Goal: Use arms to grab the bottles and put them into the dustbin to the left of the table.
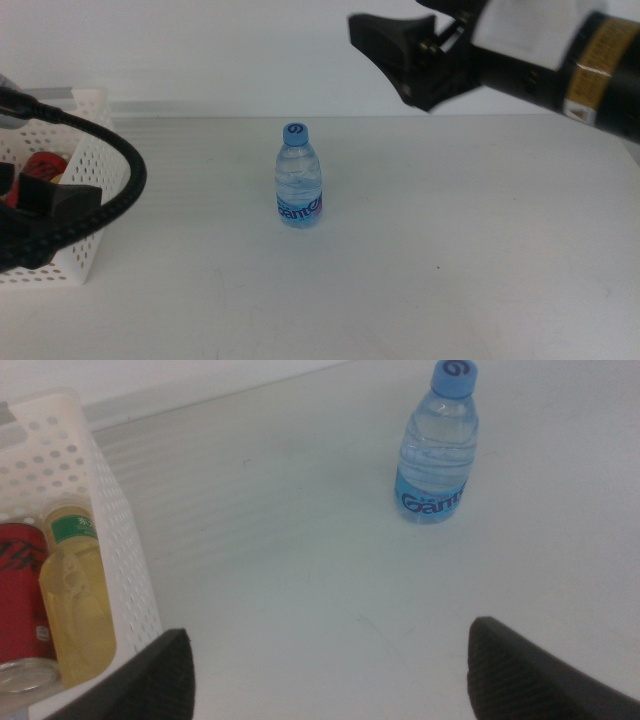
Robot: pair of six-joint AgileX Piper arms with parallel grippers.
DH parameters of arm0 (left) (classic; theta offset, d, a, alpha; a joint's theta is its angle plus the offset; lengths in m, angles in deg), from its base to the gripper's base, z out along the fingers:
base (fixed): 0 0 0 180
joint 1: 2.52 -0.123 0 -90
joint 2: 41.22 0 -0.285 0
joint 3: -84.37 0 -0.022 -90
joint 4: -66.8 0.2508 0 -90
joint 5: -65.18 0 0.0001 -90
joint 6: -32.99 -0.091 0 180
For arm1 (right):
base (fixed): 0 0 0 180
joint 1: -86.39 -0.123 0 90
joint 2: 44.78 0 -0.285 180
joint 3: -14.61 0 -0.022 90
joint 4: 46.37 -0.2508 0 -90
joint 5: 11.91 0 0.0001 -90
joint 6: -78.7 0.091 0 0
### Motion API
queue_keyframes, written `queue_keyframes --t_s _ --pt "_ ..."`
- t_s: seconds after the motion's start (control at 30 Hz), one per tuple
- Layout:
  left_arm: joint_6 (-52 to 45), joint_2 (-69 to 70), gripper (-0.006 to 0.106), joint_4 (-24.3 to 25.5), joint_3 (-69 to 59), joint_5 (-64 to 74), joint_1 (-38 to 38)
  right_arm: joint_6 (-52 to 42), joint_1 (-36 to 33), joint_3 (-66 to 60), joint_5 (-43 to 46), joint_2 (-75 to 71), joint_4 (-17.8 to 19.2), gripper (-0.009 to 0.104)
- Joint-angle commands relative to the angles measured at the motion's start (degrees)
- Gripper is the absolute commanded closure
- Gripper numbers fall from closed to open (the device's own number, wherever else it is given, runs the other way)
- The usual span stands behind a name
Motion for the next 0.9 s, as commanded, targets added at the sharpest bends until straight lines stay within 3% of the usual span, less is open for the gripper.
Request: queue_keyframes --t_s 0.0,0.3,0.7,0.8,0.87 --pt "0.4 0.3 0.012 -1.3 1.4 -3.3 0.3 1.8 0.2 0.0 0.7 -3.9 1.7 0.028" --pt "0.4 0.3 0.012 -1.2 1.4 -3.3 0.3 2.0 0.2 -4.6 -4.1 -9.8 0.6 0.028" --pt "0.4 0.3 0.012 -1.2 1.4 -3.3 0.3 -30.0 0.2 -11.4 -18.0 -21.9 -29.5 0.028" --pt "0.4 0.3 0.012 -1.2 1.4 -3.3 0.3 -37.4 0.2 -13.1 -20.4 -25.3 -35.7 0.028" --pt "0.4 0.3 0.012 -1.2 1.4 -3.3 0.3 -39.4 0.5 -14.6 -20.9 -27.5 -37.9 0.029"
